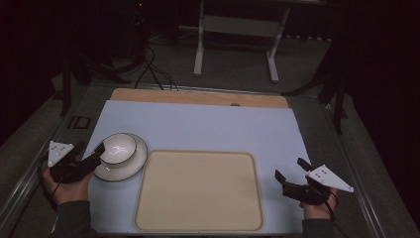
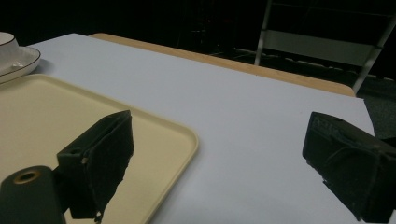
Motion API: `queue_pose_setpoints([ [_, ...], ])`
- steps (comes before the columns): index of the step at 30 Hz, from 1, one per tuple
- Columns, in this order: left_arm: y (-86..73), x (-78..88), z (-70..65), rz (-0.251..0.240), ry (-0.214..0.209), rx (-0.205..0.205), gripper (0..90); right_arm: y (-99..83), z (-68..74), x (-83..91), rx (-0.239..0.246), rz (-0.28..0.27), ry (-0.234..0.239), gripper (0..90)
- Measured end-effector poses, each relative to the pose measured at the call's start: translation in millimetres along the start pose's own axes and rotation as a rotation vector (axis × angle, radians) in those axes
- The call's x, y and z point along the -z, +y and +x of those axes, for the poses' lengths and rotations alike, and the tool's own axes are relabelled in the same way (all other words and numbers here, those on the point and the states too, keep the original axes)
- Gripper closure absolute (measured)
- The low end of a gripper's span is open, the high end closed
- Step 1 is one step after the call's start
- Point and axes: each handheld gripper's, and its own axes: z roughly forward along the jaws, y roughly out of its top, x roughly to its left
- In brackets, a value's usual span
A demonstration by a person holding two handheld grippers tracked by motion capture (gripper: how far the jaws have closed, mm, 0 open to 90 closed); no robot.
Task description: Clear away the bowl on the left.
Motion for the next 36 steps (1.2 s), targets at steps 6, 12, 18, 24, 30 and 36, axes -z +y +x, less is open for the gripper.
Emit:
queue_pose_setpoints([
  [6,5.1,-3.9,2.4,-0.006,0.023,0.014,34.1,-0.1,-0.5,0.3,-0.002,-0.003,0.0,8.6],
  [12,10.4,-11.2,1.5,0.0,0.034,0.012,33.0,-0.1,-0.4,0.6,0.001,-0.004,-0.001,8.6],
  [18,10.8,-17.5,2.3,0.014,0.035,0.015,32.9,-0.2,-0.2,0.4,0.0,-0.003,-0.002,8.6],
  [24,7.4,-29.8,4.2,0.058,0.053,0.014,33.0,-0.3,-0.4,0.5,-0.002,-0.004,-0.003,8.6],
  [30,4.8,-42.3,3.2,0.101,0.072,0.013,33.0,-0.4,-0.3,0.4,-0.001,-0.005,-0.002,8.6],
  [36,2.5,-51.1,3.4,0.13,0.083,0.02,33.5,-0.3,-0.5,0.7,-0.005,-0.007,-0.001,8.6],
])
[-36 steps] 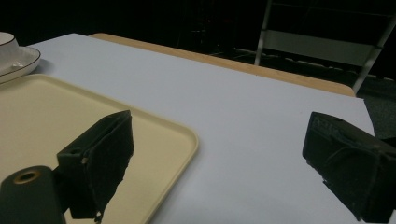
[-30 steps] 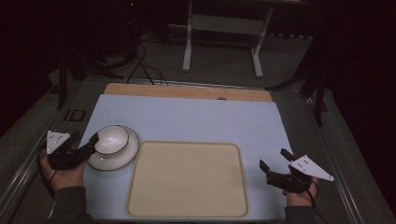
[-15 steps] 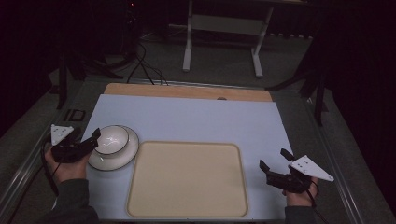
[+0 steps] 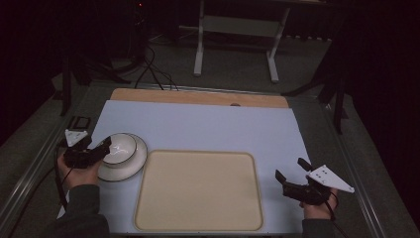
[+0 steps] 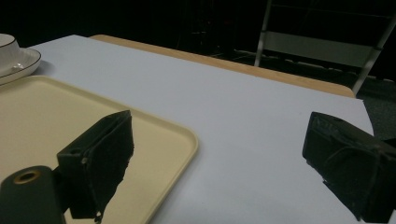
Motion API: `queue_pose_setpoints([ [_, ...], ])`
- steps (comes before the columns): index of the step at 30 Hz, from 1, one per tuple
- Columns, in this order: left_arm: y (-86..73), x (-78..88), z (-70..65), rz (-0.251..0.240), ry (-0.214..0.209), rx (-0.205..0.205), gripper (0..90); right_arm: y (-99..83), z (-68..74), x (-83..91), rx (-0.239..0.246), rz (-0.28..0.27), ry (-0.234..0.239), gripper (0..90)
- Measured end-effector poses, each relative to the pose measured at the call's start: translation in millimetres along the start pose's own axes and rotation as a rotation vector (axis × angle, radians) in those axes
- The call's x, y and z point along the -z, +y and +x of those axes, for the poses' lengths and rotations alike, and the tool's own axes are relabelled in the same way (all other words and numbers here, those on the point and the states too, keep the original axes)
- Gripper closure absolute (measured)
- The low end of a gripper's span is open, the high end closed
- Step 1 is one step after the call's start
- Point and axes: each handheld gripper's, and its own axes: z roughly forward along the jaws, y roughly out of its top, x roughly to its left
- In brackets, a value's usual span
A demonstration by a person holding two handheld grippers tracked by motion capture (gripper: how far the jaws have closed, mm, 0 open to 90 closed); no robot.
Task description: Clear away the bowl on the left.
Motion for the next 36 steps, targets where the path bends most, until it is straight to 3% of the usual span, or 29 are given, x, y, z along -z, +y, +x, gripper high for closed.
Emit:
queue_pose_setpoints([
  [2,-1.5,-5.0,0.4,0.021,0.017,-0.003,33.4,0.1,0.0,0.2,0.001,-0.002,0.0,8.6],
  [14,-13.2,-18.2,12.5,0.106,0.029,0.057,35.1,0.5,0.2,0.7,0.003,-0.004,-0.003,8.6],
  [17,-14.9,-21.2,13.4,0.133,0.008,0.088,43.1,0.4,0.3,1.0,0.005,-0.004,-0.001,8.6],
  [25,-17.9,-27.0,14.7,0.185,-0.006,0.119,54.4,0.3,0.3,1.3,0.003,-0.003,0.001,8.6],
  [29,-18.6,-27.9,16.3,0.195,-0.016,0.138,57.1,0.4,0.3,1.6,0.004,-0.004,0.0,8.6],
  [33,-19.9,-30.6,18.1,0.204,-0.053,0.19,61.6,0.3,0.4,1.3,0.007,0.0,0.001,8.6],
  [36,-20.0,-31.1,18.3,0.206,-0.062,0.199,63.7,0.4,0.5,1.3,0.009,-0.001,0.002,8.6],
])
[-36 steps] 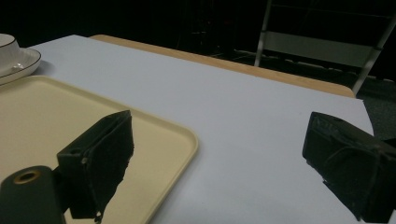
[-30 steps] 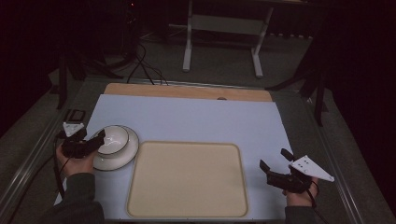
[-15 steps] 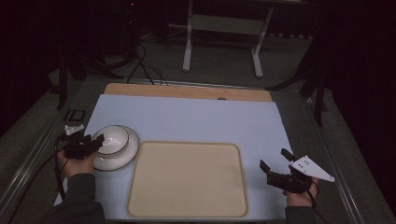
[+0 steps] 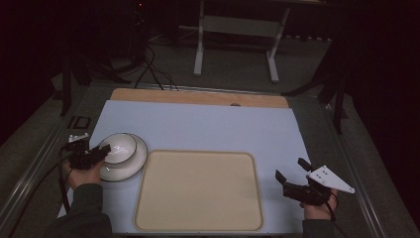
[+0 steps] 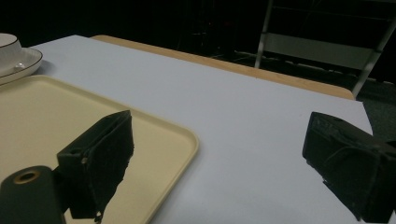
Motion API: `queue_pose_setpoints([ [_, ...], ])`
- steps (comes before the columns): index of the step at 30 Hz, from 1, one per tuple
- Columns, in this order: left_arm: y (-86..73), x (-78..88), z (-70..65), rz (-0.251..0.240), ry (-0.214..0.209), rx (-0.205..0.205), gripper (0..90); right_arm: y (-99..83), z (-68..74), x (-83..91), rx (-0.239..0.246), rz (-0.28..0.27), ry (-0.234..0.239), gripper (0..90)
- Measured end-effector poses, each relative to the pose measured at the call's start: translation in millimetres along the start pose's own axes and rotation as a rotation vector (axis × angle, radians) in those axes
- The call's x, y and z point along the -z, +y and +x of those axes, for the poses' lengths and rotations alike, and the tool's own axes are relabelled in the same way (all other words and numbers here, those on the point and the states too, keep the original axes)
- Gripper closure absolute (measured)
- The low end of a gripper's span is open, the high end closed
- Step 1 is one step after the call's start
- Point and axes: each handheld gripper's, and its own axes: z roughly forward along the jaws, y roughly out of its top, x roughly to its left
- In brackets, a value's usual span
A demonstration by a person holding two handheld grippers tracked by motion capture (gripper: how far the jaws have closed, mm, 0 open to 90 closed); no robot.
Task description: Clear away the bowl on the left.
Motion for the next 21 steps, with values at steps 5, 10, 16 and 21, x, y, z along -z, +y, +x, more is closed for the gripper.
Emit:
queue_pose_setpoints([
  [5,0.6,-1.5,1.6,0.017,-0.012,0.038,66.4,-0.1,0.0,-0.2,-0.001,0.002,-0.001,8.6],
  [10,1.3,-4.3,3.1,0.026,-0.046,0.088,70.2,-0.2,0.1,0.0,-0.001,0.003,-0.001,8.6],
  [16,1.5,-3.8,5.7,0.032,-0.091,0.107,76.9,-0.2,-0.3,0.6,-0.002,0.001,-0.001,8.6],
  [21,0.4,-2.5,10.5,0.039,-0.139,0.145,77.0,-0.3,-0.3,1.1,0.0,0.002,0.0,8.6],
])
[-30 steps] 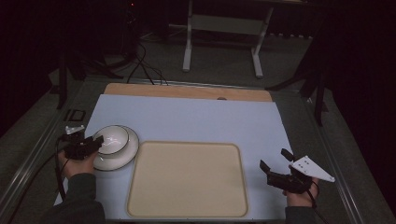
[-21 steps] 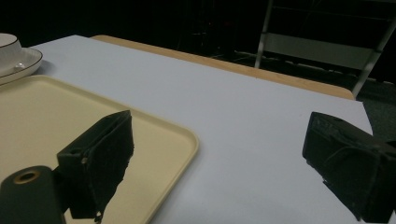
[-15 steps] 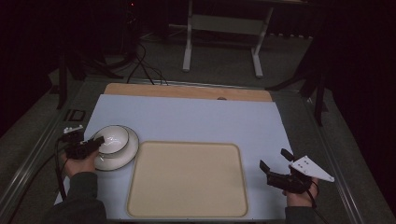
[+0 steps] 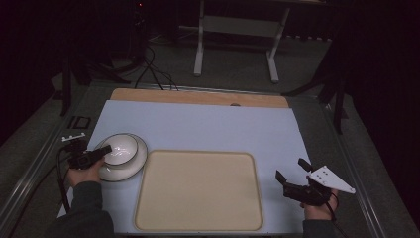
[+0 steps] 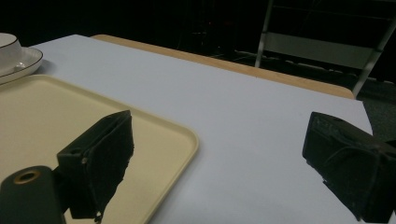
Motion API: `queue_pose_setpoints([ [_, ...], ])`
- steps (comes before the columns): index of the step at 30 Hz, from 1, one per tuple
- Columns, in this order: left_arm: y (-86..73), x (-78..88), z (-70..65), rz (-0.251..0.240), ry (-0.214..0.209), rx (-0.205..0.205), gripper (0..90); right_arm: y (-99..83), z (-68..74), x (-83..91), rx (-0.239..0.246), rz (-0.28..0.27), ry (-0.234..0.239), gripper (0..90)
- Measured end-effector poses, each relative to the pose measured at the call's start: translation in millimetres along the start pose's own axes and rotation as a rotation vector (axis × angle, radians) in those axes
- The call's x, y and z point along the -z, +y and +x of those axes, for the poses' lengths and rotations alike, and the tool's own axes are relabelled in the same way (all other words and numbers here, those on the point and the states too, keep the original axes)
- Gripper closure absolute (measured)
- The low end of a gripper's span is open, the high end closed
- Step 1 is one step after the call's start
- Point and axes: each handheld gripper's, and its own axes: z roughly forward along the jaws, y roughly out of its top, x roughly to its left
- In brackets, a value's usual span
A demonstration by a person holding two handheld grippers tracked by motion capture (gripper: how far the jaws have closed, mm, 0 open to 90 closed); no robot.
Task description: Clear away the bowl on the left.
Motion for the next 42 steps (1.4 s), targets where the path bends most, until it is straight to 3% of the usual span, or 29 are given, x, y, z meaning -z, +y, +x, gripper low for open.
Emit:
queue_pose_setpoints([
  [8,-1.2,4.0,4.3,0.001,-0.027,0.031,77.2,0.3,-0.3,0.9,-0.003,-0.004,0.002,8.6],
  [21,-1.3,6.8,3.3,-0.002,-0.019,0.012,77.2,0.5,-0.9,1.5,-0.002,-0.007,0.002,8.6],
  [42,0.0,21.1,-1.5,-0.077,-0.056,0.025,76.9,0.7,-1.9,2.2,0.001,-0.009,0.001,8.6],
])
